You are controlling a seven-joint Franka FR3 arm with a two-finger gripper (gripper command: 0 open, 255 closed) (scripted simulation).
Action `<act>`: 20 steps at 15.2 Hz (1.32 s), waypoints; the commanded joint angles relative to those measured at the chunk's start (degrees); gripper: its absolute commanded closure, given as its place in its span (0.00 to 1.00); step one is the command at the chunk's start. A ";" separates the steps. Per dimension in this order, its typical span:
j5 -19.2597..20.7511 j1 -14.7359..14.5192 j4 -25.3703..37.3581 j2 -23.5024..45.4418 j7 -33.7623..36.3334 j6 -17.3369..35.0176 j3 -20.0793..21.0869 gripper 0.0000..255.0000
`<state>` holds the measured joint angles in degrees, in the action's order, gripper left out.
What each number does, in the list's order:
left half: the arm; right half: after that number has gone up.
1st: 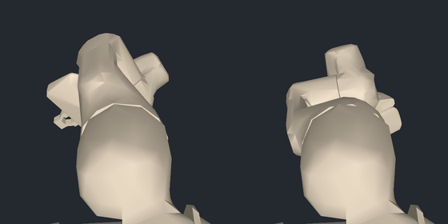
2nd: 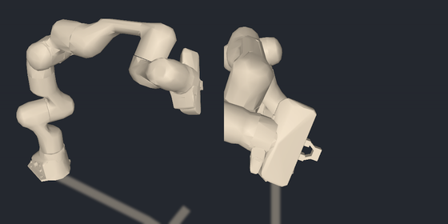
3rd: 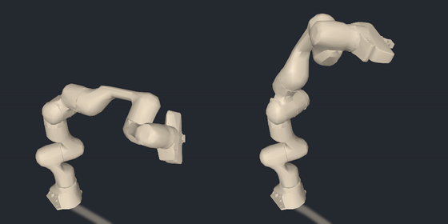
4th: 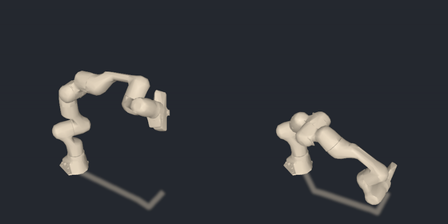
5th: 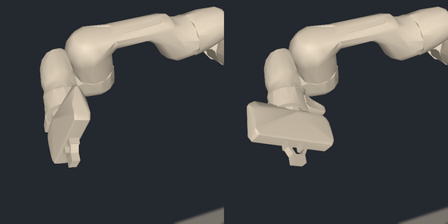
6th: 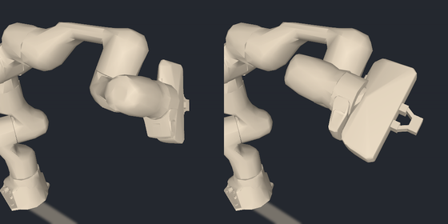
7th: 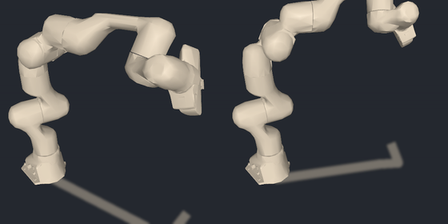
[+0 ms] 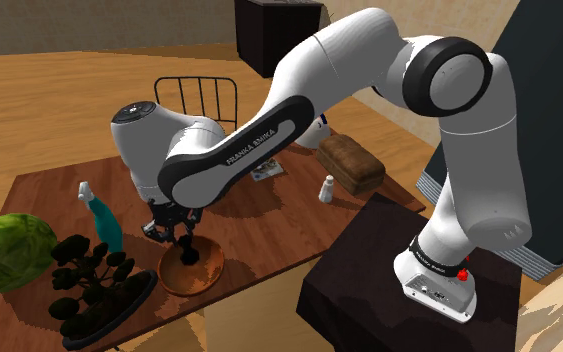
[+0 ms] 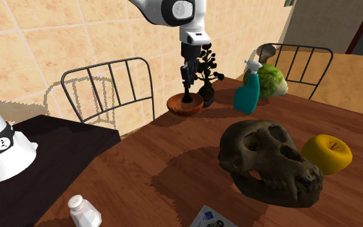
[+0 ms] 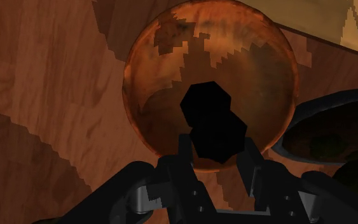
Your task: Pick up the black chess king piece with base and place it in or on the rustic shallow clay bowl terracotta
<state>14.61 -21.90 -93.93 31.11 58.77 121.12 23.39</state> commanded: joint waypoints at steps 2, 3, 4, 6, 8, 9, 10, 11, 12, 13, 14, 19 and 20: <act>0.04 0.00 -0.09 0.05 0.02 0.17 -0.02 1.00; 0.04 0.00 -0.09 0.05 0.02 0.17 -0.02 1.00; 0.04 0.00 -0.09 0.05 0.02 0.17 -0.02 1.00; 0.04 0.00 -0.09 0.05 0.02 0.17 -0.02 1.00; 0.04 0.00 -0.09 0.05 0.02 0.17 -0.02 0.00; 0.04 0.00 -0.09 0.05 0.02 0.17 -0.02 0.00; 0.04 0.00 -0.09 0.05 0.02 0.17 -0.02 0.00; 0.04 0.00 -0.09 0.05 0.02 0.17 -0.02 0.00; 0.04 0.00 -0.09 0.05 0.02 0.17 -0.02 0.00; -0.40 0.12 0.59 -0.81 -0.25 -1.32 0.25 0.00; -0.81 0.21 1.37 -1.61 -0.51 -2.84 0.49 0.00; -1.49 0.33 2.98 -2.90 -0.94 -5.63 0.88 0.00; -1.49 0.33 2.98 -2.90 -0.94 -5.63 0.88 0.00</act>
<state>13.13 -21.57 -91.03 28.21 57.83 115.60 24.27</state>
